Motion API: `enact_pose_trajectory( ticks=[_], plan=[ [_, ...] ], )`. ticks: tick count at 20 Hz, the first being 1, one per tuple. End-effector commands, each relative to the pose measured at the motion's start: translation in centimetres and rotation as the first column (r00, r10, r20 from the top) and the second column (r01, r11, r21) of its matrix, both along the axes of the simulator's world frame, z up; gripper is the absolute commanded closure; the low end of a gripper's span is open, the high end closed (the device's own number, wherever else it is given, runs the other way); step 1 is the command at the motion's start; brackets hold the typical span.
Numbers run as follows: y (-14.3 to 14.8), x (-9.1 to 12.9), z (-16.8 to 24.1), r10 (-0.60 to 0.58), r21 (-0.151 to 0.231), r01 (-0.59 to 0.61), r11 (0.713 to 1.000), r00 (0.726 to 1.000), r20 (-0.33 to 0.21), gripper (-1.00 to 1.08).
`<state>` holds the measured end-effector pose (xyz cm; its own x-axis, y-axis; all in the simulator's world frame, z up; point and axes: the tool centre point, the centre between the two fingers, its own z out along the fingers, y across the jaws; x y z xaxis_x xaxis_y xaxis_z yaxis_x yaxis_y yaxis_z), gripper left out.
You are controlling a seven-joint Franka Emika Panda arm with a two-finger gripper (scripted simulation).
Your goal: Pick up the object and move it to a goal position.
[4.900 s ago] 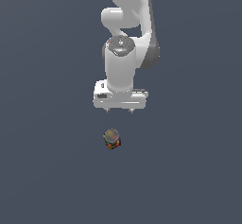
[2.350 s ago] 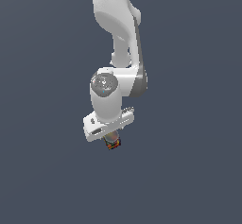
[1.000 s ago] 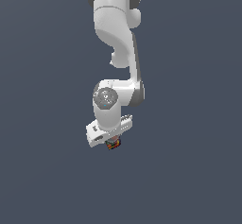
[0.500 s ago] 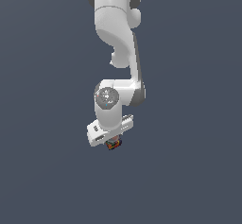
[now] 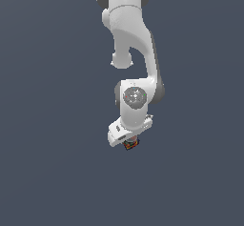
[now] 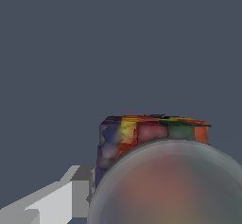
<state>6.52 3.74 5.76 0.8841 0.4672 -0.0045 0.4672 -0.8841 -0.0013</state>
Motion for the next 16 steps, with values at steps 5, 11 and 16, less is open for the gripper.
enact_pose_trajectory(
  ticks=[5, 11, 16],
  plan=[
    [7.4, -0.3, 0.4, 0.002, 0.001, -0.002, 1.000, 1.000, 0.004, 1.08],
    [11.2, -0.3, 0.5, 0.002, 0.001, -0.002, 1.000, 1.000, 0.004, 1.08],
    [11.8, -0.2, 0.5, 0.002, 0.001, -0.002, 1.000, 1.000, 0.004, 1.08]
  ],
)
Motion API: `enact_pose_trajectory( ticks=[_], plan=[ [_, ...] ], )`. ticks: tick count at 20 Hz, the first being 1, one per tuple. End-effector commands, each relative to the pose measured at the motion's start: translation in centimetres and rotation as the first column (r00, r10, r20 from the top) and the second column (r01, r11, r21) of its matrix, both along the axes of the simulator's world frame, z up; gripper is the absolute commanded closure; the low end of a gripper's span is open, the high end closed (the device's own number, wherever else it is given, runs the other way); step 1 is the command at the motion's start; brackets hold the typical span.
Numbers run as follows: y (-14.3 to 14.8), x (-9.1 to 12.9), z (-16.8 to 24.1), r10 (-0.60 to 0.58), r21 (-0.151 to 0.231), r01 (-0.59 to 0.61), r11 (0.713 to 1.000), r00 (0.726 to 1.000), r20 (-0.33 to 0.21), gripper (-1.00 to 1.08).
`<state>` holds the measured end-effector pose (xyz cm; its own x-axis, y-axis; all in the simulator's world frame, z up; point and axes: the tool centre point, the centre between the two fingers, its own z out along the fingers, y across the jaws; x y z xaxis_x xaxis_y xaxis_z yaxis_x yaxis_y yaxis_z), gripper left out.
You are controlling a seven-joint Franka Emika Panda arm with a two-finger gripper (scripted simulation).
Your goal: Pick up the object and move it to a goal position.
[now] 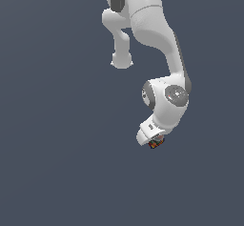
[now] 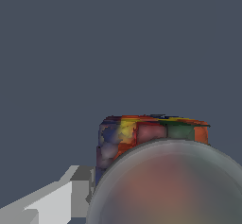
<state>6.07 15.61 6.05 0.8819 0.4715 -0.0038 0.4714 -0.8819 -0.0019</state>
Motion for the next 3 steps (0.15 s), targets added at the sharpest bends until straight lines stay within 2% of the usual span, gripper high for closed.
enact_pose_trajectory(
  ticks=[1, 3],
  plan=[
    [-0.17, 0.24, 0.23, -0.003, 0.000, 0.003, 1.000, 1.000, 0.004, 1.08],
    [-0.34, 0.27, 0.22, -0.003, 0.000, 0.003, 1.000, 1.000, 0.004, 1.08]
  ],
)
